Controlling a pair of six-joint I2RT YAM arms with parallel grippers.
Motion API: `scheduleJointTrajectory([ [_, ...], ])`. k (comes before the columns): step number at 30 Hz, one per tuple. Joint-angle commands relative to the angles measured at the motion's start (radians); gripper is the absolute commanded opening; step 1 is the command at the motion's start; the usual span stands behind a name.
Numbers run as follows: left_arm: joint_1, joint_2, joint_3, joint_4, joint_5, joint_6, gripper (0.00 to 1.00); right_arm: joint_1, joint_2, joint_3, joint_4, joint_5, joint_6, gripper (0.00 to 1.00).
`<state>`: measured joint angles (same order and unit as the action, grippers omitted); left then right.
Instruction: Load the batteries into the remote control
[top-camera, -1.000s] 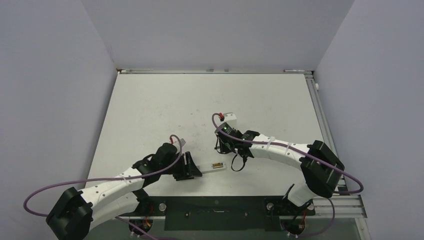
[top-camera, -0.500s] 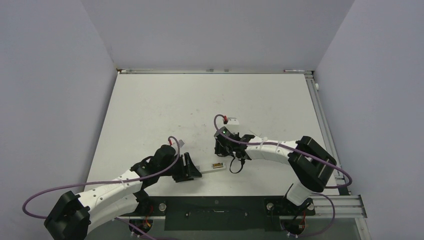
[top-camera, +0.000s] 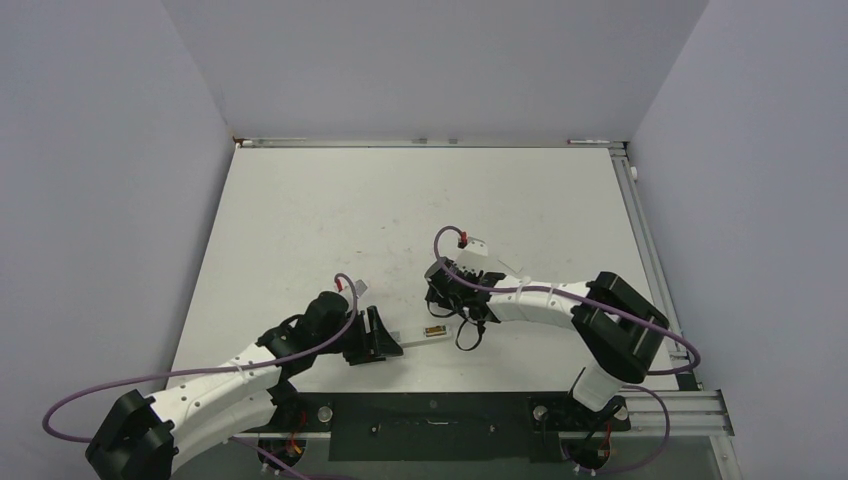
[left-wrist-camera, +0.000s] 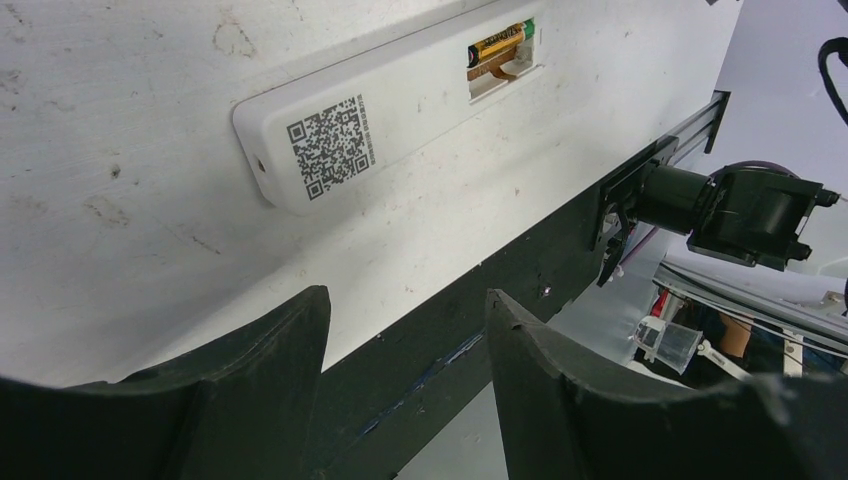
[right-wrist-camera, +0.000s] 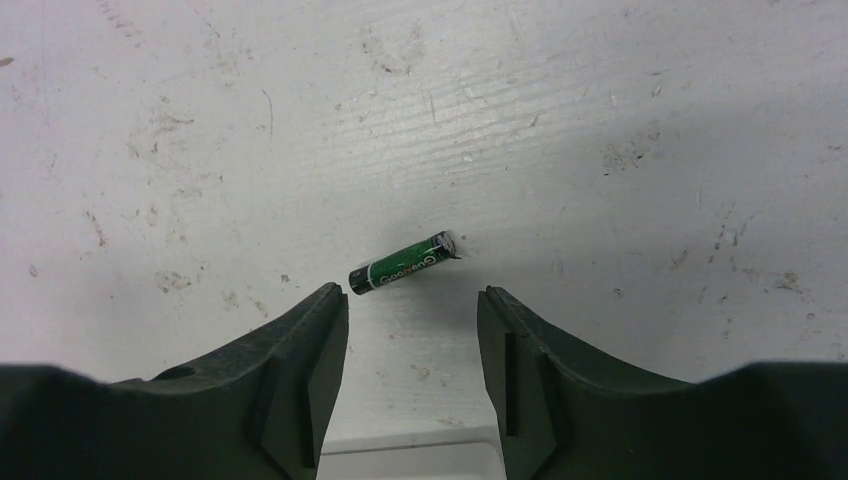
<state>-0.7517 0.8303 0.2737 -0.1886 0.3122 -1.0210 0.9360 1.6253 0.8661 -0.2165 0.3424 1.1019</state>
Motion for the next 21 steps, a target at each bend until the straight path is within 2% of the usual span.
scheduleJointTrajectory([
  [1,-0.004,-0.016,0.0,0.002,0.014,0.022,0.55,0.006,0.025,-0.009,0.036,0.055,0.109,0.49],
  [21,-0.001,-0.033,0.001,-0.01,0.04,0.042,0.57,0.013,0.126,0.085,-0.044,0.081,0.195,0.45],
])
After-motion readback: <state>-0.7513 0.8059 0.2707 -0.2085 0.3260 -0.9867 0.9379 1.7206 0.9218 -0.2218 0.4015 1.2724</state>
